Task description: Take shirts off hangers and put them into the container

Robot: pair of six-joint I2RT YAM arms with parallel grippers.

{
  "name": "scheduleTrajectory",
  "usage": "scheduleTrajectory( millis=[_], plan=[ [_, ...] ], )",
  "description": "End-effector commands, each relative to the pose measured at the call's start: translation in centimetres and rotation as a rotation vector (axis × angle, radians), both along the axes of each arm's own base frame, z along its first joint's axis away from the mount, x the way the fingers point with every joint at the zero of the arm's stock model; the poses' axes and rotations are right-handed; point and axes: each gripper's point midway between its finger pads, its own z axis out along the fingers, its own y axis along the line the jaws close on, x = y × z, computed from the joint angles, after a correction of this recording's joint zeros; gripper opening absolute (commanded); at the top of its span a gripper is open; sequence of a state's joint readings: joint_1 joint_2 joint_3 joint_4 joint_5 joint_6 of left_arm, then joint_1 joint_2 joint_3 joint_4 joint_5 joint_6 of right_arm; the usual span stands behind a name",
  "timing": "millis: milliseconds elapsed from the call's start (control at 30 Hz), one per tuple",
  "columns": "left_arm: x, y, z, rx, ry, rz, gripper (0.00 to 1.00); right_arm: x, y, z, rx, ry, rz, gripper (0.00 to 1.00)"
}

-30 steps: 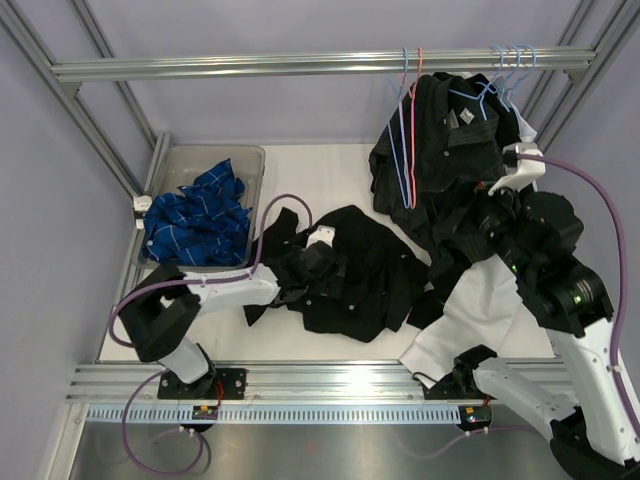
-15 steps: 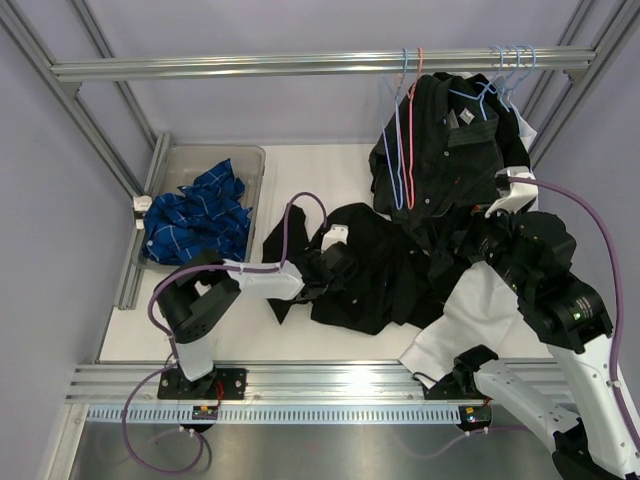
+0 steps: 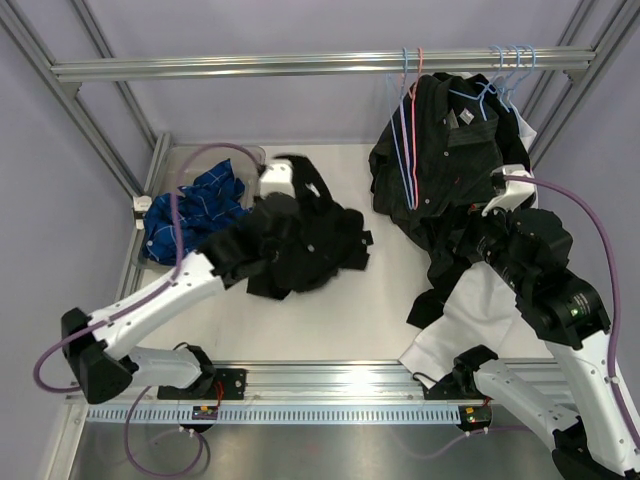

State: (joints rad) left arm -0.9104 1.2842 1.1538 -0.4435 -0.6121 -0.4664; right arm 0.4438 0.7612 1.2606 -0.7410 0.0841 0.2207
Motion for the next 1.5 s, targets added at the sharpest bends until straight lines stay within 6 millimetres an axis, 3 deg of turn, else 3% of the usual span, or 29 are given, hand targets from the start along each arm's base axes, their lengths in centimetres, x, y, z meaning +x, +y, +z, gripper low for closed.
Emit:
scheduleTrajectory(
  millis=[0, 33, 67, 133, 167, 367, 500, 533, 600, 633, 733, 767, 833, 867, 933, 967, 1067, 1167, 1300, 1333, 1400, 1467],
  plan=[
    [2.7, 8.5, 6.3, 0.112, -0.176, 0.236, 0.00, -0.1, 0.0, 2.1, 0.001, -0.056, 0.017, 1.00],
    [2.9, 10.1, 7.3, 0.124, -0.205, 0.277, 0.00, -0.1, 0.0, 2.2, 0.004, -0.060, 0.017, 0.99],
    [3.5, 12.9, 9.1, 0.124, -0.247, 0.338, 0.00, -0.2, 0.0, 2.4, 0.005, -0.064, 0.018, 0.99],
    [4.1, 15.4, 10.6, 0.115, -0.283, 0.386, 0.00, -0.3, 0.0, 2.5, 0.007, -0.068, 0.018, 0.99],
    [4.7, 18.0, 11.7, 0.115, -0.312, 0.451, 0.00, -0.4, 0.0, 2.6, 0.009, -0.071, 0.021, 0.99],
    [7.7, 24.8, 13.0, 0.104, -0.374, 0.613, 0.00, -0.4, -0.1, 2.6, -0.011, -0.067, 0.028, 0.99],
    [11.5, 25.7, 9.7, 0.107, -0.314, 0.610, 0.00, -0.5, -0.3, 2.5, -0.029, -0.064, 0.022, 0.99],
    [13.4, 25.0, 7.3, 0.101, -0.257, 0.572, 0.00, -0.6, -0.4, 2.3, -0.036, -0.059, 0.022, 0.99],
    [15.1, 25.9, 4.5, 0.077, -0.189, 0.588, 0.00, -0.6, -0.4, 2.1, -0.040, -0.050, 0.025, 0.99],
    [16.6, 25.7, 1.1, 0.092, -0.109, 0.572, 0.00, -0.8, -0.4, 1.8, -0.040, -0.041, 0.026, 1.00],
    [19.0, 25.9, -2.6, 0.070, 0.001, 0.549, 0.00, -1.1, -0.6, 1.5, -0.035, -0.032, 0.023, 1.00],
    [20.0, 25.9, -5.3, 0.081, 0.072, 0.543, 0.00, -1.2, -0.6, 1.2, -0.036, -0.026, 0.022, 1.00],
    [20.8, 25.2, -8.1, 0.083, 0.143, 0.509, 0.00, -1.3, -0.6, 0.8, -0.032, -0.011, 0.022, 0.99],
    [20.9, 24.8, -11.2, 0.090, 0.221, 0.494, 0.00, -1.3, -0.5, 0.4, -0.033, -0.002, 0.023, 1.00],
    [21.2, 23.5, -13.4, 0.051, 0.285, 0.448, 0.00, -1.4, -0.6, -0.1, -0.038, 0.013, 0.018, 0.99],
    [21.0, 23.2, -15.5, 0.043, 0.335, 0.445, 0.00, -1.4, -0.7, -0.2, -0.038, 0.015, 0.015, 1.00],
    [20.5, 22.9, -17.5, 0.032, 0.422, 0.424, 0.00, -1.4, -0.9, -0.7, -0.044, 0.025, 0.005, 0.99],
    [20.5, 22.6, -17.3, 0.018, 0.443, 0.392, 0.08, -1.4, -1.0, -1.1, -0.051, 0.031, -0.001, 0.99],
    [20.2, 23.6, -15.0, -0.017, 0.440, 0.415, 0.35, -1.5, -0.8, -0.8, -0.045, 0.025, 0.014, 0.99],
    [20.1, 23.8, -13.1, -0.034, 0.408, 0.418, 0.52, -1.6, -0.8, -0.6, -0.041, 0.018, 0.015, 1.00],
    [19.9, 24.1, -10.7, -0.030, 0.364, 0.433, 0.69, -1.6, -0.7, -0.5, -0.039, 0.014, 0.020, 0.99],
    [19.4, 24.1, -7.0, -0.047, 0.304, 0.433, 0.84, -1.8, -0.7, -0.2, -0.033, 0.005, 0.027, 0.99]
  ],
)
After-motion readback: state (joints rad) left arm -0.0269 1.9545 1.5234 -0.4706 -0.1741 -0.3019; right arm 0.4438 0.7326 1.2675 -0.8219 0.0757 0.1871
